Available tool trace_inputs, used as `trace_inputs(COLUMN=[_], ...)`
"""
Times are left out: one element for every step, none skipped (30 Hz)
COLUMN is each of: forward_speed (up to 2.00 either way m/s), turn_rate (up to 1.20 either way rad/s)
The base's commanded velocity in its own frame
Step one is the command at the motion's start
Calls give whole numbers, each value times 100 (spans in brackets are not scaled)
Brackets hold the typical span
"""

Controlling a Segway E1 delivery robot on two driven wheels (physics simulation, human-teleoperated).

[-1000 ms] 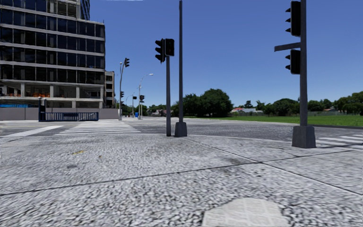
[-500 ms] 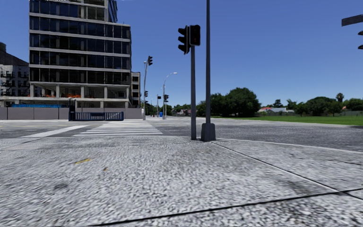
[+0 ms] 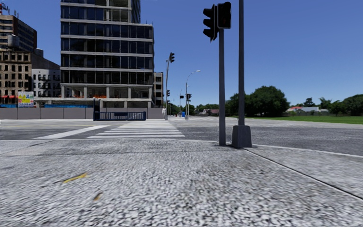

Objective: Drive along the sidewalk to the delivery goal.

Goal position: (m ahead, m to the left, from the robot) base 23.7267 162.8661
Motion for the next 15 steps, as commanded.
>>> trace_inputs(forward_speed=[200, 200, 200, 200, 200, 200, 200, 200, 200, 200, 200, 200, 200, 200, 200], turn_rate=[42, 42, 42, 42, 42, 42, 42, 42, 42, 42, 42, 42, 42, 42, 42])
